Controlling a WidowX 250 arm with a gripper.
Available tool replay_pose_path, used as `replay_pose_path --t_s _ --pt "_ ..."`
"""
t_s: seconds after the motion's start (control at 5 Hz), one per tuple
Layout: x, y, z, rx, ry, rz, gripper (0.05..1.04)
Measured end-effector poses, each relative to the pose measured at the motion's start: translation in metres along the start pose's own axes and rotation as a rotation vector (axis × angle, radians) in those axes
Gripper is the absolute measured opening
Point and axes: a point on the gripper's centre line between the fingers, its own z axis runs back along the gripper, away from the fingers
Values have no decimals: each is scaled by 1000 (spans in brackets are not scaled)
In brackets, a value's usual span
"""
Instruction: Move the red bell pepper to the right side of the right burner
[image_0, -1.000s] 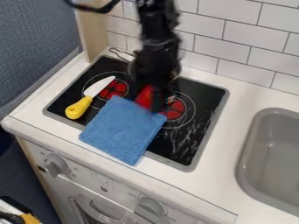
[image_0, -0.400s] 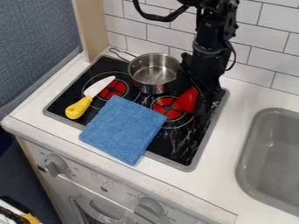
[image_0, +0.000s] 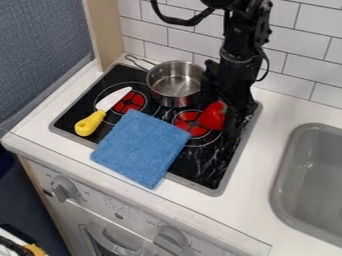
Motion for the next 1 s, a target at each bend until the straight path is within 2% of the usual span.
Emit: replay_pose_path --t_s 0.2,0.4,1.0 --pt "-20 16 41 -33 11 134 1005" --pt "-24 33 79 -95 -18 209 1005" --pt "-23 30 80 -108 -20 178 1005"
